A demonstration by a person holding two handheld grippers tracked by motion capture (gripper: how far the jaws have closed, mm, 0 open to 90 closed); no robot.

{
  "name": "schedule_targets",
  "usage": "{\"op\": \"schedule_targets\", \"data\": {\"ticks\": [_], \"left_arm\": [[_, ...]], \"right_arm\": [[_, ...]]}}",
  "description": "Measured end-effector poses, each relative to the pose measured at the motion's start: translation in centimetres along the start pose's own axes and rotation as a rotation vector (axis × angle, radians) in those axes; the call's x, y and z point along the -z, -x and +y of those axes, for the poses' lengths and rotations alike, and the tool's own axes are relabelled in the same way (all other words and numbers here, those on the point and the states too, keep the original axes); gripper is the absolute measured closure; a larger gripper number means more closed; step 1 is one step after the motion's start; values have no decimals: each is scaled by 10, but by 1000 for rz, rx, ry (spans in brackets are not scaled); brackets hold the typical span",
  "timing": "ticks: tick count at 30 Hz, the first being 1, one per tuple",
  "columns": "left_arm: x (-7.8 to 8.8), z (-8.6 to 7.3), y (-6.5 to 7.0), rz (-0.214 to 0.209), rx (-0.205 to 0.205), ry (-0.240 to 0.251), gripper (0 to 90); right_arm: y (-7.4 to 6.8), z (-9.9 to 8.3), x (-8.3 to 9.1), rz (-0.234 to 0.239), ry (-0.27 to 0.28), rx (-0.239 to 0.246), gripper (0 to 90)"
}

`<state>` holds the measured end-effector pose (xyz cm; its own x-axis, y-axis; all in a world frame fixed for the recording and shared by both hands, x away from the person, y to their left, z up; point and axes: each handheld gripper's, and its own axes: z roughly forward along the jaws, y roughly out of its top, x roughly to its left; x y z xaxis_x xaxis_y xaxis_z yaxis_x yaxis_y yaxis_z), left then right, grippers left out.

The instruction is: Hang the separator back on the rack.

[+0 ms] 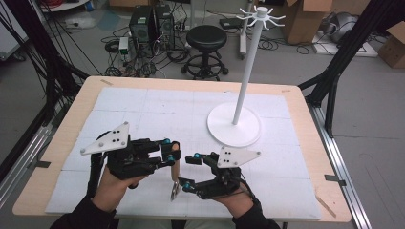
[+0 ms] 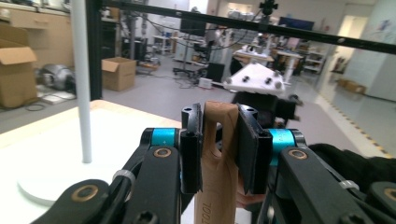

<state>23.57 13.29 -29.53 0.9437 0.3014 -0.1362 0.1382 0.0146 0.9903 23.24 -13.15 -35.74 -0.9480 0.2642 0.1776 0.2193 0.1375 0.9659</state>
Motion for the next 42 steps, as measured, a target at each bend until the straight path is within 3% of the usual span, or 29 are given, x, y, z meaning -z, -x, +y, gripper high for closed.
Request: {"op": "schedule_targets", "data": {"ticks": [4, 9, 14, 19, 22, 24, 29, 31, 35, 39, 42], "left_arm": [[-2, 2, 4, 44, -9, 10, 728], [-7, 3, 9, 89, -12, 22, 728], [-13, 3, 12, 109, -3, 30, 727], [-15, 3, 12, 109, 1, 33, 727], [-15, 3, 12, 121, -3, 33, 727], [-14, 2, 10, 116, 3, 35, 726], [-9, 1, 6, 79, 14, 51, 689], [-6, 1, 5, 52, 17, 62, 556], [2, 1, 0, 13, 19, 63, 389], [11, 0, -5, -71, 54, 75, 365], [14, -1, -7, -110, 62, 73, 365]], "right_arm": [[-5, -1, -5, -60, 0, 33, 281], [-10, -2, -12, -153, 3, 36, 265], [-14, -2, -15, -144, -21, 46, 494], [-15, -2, -13, -172, -14, 47, 678], [-15, -3, -11, -218, -23, 38, 689], [-15, -3, -9, -223, -23, 36, 691], [-14, -1, -9, -190, -33, 31, 695], [-13, -1, -7, -188, -32, 27, 695], [-9, 0, -3, -162, -20, 14, 695], [-4, 2, 2, -60, 2, -1, 694], [-1, 3, 4, 35, 17, 1, 694]]}}
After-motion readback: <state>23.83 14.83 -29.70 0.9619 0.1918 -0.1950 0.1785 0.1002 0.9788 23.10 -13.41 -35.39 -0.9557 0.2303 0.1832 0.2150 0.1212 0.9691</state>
